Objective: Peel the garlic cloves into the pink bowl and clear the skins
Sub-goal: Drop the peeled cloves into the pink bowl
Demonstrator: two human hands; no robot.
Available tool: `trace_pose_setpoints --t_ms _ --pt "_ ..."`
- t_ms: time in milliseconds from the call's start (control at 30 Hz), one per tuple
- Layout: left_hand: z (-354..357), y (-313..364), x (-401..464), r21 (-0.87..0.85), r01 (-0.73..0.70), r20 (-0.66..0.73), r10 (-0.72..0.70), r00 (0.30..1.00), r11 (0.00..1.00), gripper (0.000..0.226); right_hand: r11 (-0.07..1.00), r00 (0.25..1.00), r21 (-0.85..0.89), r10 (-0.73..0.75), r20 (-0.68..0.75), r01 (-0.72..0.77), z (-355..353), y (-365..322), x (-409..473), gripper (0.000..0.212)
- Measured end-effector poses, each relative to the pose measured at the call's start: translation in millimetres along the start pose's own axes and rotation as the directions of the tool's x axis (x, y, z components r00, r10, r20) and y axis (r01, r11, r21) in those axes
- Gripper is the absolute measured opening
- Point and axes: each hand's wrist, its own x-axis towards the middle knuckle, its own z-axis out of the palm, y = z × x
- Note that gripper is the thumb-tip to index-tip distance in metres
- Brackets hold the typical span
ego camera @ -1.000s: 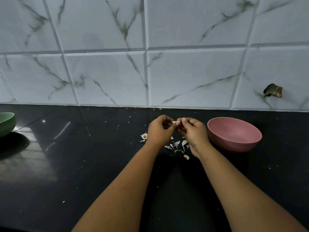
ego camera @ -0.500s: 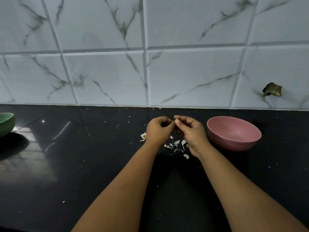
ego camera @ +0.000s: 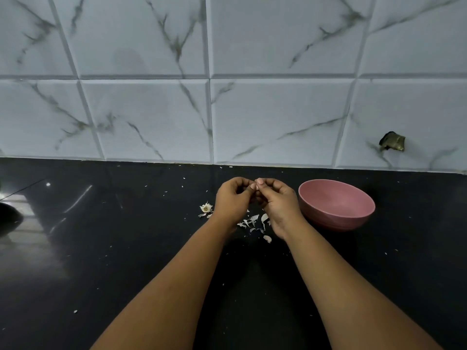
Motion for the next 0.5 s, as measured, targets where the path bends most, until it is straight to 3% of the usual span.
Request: trace_pose_setpoints --t_ms 67,133,200,233,300,400,500 --pt "3 1 -1 0.089 -0.014 -0.042 0.017 0.999 0.996 0.012 0.992 0.998 -0.115 -0.057 -0.031 0.053 2 0 0 0.007" --pt "3 2 -3 0.265 -0.085 -0.058 0.104 0.993 0.961 0.013 0.909 0.971 -0.369 -0.23 -0.063 0.191 1 0 1 0.012" --pt "3 2 -7 0.372 -0.145 -0.036 0.17 0.985 0.917 0.018 0.643 0.847 -0.669 -0.53 -0.037 0.373 -7 -8 1 0.014" --pt "4 2 -8 0.388 -0.156 -0.021 0.178 0.984 0.908 0.022 0.511 0.754 -0.736 -0.657 -0.003 0.443 -11 -15 0 0.015" --pt "5 3 -10 0.423 -0.177 0.026 0.184 0.983 0.889 0.03 0.363 0.619 -0.785 -0.785 0.032 0.501 -20 -32 -3 0.019" --pt "4 3 -9 0.516 -0.247 0.129 0.21 0.969 0.82 0.036 0.292 0.555 -0.837 -0.831 0.017 0.462 -43 -61 -6 0.027" --pt "5 2 -10 0.528 -0.246 0.138 0.204 0.969 0.813 0.038 0.335 0.612 -0.88 -0.788 -0.066 0.337 -69 -81 -9 0.027"
